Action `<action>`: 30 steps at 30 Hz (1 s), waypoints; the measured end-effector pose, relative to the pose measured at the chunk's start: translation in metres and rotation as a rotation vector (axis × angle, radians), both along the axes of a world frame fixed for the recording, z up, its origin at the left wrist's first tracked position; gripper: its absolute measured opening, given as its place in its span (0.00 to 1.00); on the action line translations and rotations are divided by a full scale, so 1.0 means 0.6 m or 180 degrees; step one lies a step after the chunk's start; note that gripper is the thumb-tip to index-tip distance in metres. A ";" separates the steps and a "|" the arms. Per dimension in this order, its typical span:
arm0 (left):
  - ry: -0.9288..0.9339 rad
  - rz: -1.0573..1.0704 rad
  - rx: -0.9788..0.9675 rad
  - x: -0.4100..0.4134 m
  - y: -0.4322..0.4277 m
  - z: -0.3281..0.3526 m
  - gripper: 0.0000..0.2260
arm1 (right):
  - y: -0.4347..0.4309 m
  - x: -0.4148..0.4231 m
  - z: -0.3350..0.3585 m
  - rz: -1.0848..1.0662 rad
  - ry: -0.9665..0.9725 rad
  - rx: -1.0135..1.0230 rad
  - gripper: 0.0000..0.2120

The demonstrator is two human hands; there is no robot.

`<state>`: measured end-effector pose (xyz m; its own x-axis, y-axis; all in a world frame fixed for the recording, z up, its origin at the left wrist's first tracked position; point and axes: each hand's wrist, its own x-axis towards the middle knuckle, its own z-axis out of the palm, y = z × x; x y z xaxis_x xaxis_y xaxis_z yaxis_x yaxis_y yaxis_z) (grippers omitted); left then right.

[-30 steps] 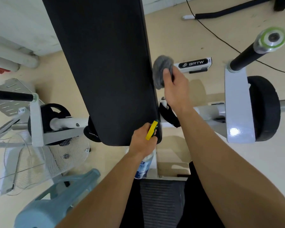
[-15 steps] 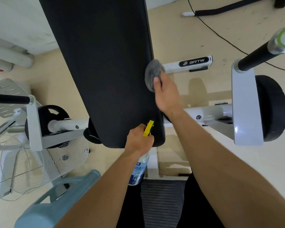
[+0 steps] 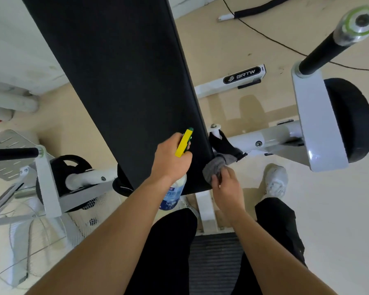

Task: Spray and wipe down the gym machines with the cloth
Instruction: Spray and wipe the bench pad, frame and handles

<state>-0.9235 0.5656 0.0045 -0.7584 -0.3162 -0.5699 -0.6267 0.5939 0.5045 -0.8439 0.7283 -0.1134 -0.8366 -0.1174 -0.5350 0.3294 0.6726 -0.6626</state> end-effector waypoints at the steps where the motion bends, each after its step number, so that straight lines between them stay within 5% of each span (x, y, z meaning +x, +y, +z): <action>1: 0.0032 0.0008 0.0035 -0.001 0.006 0.000 0.05 | -0.011 -0.022 0.016 -0.0162 0.0151 -0.0145 0.11; 5: 0.0141 0.0036 0.0187 0.003 0.030 -0.004 0.04 | -0.066 -0.113 0.050 -0.0412 0.0765 -0.0303 0.30; 10: 0.0235 0.0491 0.0236 0.007 0.048 -0.015 0.06 | -0.063 -0.062 -0.021 0.0457 0.0682 0.0118 0.28; 12: 0.0259 0.0541 0.0203 0.012 0.053 -0.022 0.07 | -0.029 0.002 -0.057 0.0506 0.0325 0.0041 0.27; 15: 0.0293 0.0632 0.0200 0.020 0.066 -0.026 0.06 | 0.031 0.086 -0.074 0.0758 -0.1083 -0.0075 0.22; 17: 0.0319 0.0762 0.0185 0.034 0.081 -0.033 0.05 | 0.068 0.124 -0.062 0.0417 -0.1497 -0.0117 0.17; 21: 0.0172 0.0905 0.0063 0.081 0.120 -0.054 0.05 | 0.110 0.074 -0.028 -0.0725 -0.1319 -0.0275 0.15; 26: 0.0053 0.1249 -0.0052 0.145 0.185 -0.074 0.05 | 0.119 -0.068 0.007 -0.1258 -0.0802 -0.1413 0.10; 30: 0.0015 0.1426 -0.0113 0.180 0.216 -0.085 0.04 | 0.095 -0.108 0.016 -0.1979 -0.1606 -0.2478 0.11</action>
<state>-0.8154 0.6952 -0.0464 -0.5447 -0.6334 -0.5496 -0.8237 0.2813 0.4923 -0.9090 0.7850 -0.1036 -0.5739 -0.2052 -0.7928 0.8145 -0.2431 -0.5268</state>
